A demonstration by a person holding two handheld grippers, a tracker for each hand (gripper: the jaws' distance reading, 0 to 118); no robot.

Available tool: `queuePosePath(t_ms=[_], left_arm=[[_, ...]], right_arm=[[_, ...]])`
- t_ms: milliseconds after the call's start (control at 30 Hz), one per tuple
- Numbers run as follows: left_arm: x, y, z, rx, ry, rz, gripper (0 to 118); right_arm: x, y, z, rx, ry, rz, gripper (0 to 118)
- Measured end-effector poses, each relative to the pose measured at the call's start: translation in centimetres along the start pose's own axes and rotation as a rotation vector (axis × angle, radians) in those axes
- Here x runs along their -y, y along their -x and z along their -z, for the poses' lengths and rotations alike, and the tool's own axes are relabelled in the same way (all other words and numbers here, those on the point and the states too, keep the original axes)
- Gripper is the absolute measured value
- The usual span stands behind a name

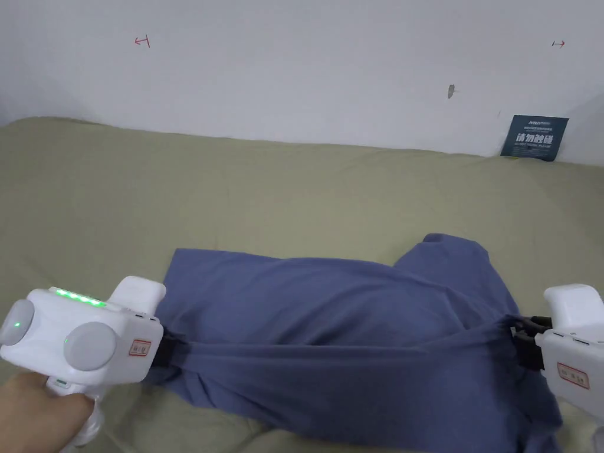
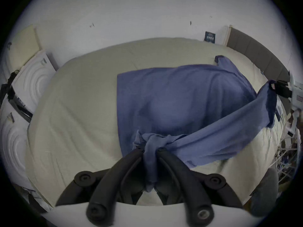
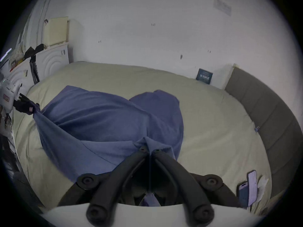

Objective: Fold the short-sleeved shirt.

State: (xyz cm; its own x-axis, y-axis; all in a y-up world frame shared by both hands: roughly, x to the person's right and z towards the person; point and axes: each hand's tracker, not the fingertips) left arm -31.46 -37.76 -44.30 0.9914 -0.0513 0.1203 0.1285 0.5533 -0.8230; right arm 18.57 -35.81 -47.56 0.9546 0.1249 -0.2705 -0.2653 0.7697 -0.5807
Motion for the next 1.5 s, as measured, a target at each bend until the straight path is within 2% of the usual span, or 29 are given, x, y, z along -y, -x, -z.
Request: queuePosePath(t_ms=[100, 133, 167, 200, 233, 300, 433, 500, 533, 567, 633, 667, 700, 733, 767, 867, 1033, 1133, 1167, 1200, 1233, 1267, 1433, 1467, 1500], left_arm=[[-0.1, 0.4, 1.2, 0.032, -0.02, -0.003, 8], [-0.1, 0.6, 1.3, 0.05, -0.055, -0.026, 19], [0.1, 1.0, 1.1, 0.067, -0.09, -0.077, 44], [0.3, 1.4, 1.0, 0.093, -0.111, -0.142, 73], [0.5, 1.8, 0.5, 0.13, -0.147, -0.194, 86], [1.1, 2.1, -1.0, 0.135, -0.206, -0.271, 86], [3.7, 0.9, -5.3, 0.094, -0.329, -0.3, 86], [6.1, -0.1, -7.1, 0.074, -0.379, -0.341, 85], [7.6, -0.7, -7.8, 0.084, -0.379, -0.344, 81], [8.9, -1.3, -8.3, 0.083, -0.378, -0.352, 66], [12.1, -3.1, -8.9, 0.073, -0.369, -0.346, 0], [13.7, -4.3, -8.8, 0.03, -0.346, -0.332, 0], [14.9, -5.0, -9.0, 0.008, -0.337, -0.346, 0], [15.9, -5.4, -8.8, 0.066, -0.296, -0.348, 0], [16.5, -5.9, -8.3, 0.098, -0.274, -0.345, 0], [16.5, -6.3, -6.6, 0.055, -0.208, -0.301, 0], [12.4, -4.3, -4.2, 0.045, -0.248, -0.346, 0], [9.3, -2.8, -1.7, -0.044, -0.241, -0.224, 2], [8.4, -2.2, -1.0, -0.07, -0.254, -0.2, 14], [7.7, -1.7, -0.2, -0.09, -0.252, -0.189, 35], [7.0, -1.2, 0.6, -0.076, -0.238, -0.186, 69], [6.3, -0.7, 1.4, -0.079, -0.225, -0.18, 83], [4.3, 0.9, 6.1, -0.106, -0.076, -0.068, 84], [4.5, 0.8, 6.2, -0.085, -0.058, -0.059, 80], [4.7, 0.7, 5.4, -0.066, -0.088, -0.08, 69]], right_arm=[[0.2, -0.5, 1.8, -0.025, 0.025, 0.022, 1], [0.4, -0.7, 2.0, -0.056, 0.028, 0.04, 5], [0.6, -0.9, 1.9, -0.068, 0.018, 0.066, 20], [0.7, -1.0, 1.7, -0.093, -0.003, 0.116, 52], [0.9, -1.2, 1.2, -0.11, -0.037, 0.167, 82], [1.0, -1.3, -0.6, -0.125, -0.093, 0.241, 87], [1.7, 0.4, -5.7, -0.079, -0.189, 0.285, 87], [2.6, 1.9, -8.4, -0.104, -0.199, 0.315, 85], [3.6, 2.6, -9.5, -0.119, -0.199, 0.33, 84], [4.6, 3.3, -10.4, -0.126, -0.193, 0.335, 70], [6.7, 5.1, -11.7, -0.094, -0.193, 0.327, 0], [7.4, 5.7, -12.6, 0.014, -0.228, 0.313, 0], [8.3, 6.4, -12.8, -0.03, -0.163, 0.304, 0], [9.1, 7.0, -12.9, -0.073, -0.139, 0.302, 0], [9.7, 7.4, -12.9, -0.076, -0.12, 0.315, 0], [11.6, 7.8, -12.0, -0.077, -0.058, 0.295, 0], [11.6, 6.9, -11.5, -0.061, -0.073, 0.306, 0], [11.1, 6.0, -11.3, -0.047, -0.073, 0.31, 0], [11.0, 5.7, -11.3, -0.042, -0.083, 0.309, 0], [10.9, 5.4, -11.4, -0.041, -0.088, 0.306, 0], [10.8, 5.2, -11.4, -0.039, -0.09, 0.304, 0], [10.7, 4.9, -11.4, -0.034, -0.09, 0.301, 0], [10.8, 3.2, -11.1, -0.018, -0.08, 0.332, 0], [11.0, 2.9, -10.7, 0.001, -0.073, 0.338, 0], [11.0, 2.5, -10.4, 0.034, -0.046, 0.348, 0]])
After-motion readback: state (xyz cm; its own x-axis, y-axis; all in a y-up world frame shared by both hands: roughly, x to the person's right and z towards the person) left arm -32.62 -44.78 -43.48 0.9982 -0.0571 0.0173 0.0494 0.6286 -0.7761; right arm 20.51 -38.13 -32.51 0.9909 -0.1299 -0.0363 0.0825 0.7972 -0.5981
